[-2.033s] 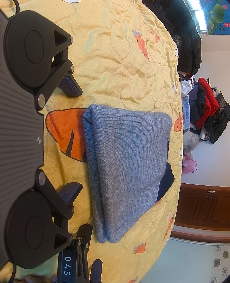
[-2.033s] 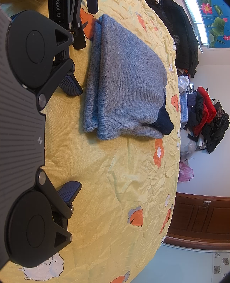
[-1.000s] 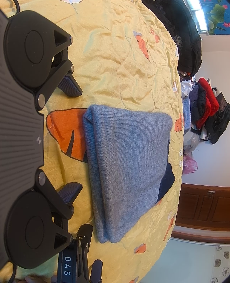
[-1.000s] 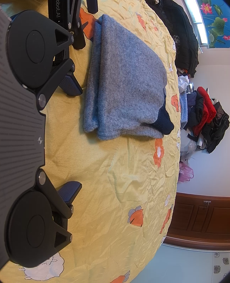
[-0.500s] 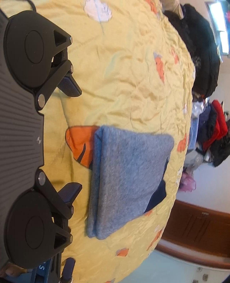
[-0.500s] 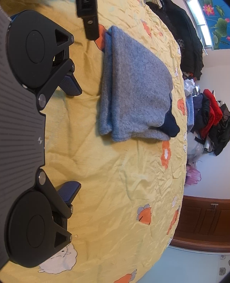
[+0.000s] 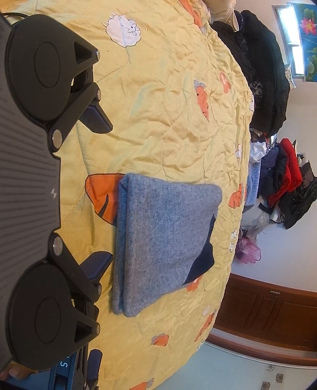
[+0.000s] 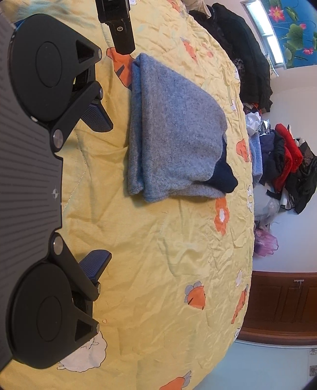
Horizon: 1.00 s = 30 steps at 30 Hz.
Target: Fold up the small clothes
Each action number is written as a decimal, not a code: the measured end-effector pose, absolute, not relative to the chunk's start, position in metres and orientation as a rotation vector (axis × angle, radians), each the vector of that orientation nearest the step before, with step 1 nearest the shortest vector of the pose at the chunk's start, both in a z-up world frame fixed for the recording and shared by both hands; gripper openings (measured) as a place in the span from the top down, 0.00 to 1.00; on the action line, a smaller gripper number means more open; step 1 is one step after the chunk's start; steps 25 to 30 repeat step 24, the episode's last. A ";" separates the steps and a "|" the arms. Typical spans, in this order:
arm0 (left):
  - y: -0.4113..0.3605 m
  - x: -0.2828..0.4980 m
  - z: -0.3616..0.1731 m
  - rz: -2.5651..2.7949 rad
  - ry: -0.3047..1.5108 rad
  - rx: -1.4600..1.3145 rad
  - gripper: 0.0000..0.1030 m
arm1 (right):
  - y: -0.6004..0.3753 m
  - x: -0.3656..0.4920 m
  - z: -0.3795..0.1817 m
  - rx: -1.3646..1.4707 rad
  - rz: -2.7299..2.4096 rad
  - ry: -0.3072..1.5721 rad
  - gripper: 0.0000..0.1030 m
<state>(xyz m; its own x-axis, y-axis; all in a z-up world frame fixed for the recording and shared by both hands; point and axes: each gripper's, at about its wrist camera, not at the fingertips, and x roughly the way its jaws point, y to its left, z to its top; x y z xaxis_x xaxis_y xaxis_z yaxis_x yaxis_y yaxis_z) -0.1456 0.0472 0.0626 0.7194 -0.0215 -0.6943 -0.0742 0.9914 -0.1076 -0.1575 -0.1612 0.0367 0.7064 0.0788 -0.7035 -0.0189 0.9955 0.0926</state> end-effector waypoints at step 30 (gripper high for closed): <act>0.049 -0.147 0.062 -0.031 0.768 -0.148 0.00 | -0.160 -0.156 0.034 0.096 0.064 0.796 0.00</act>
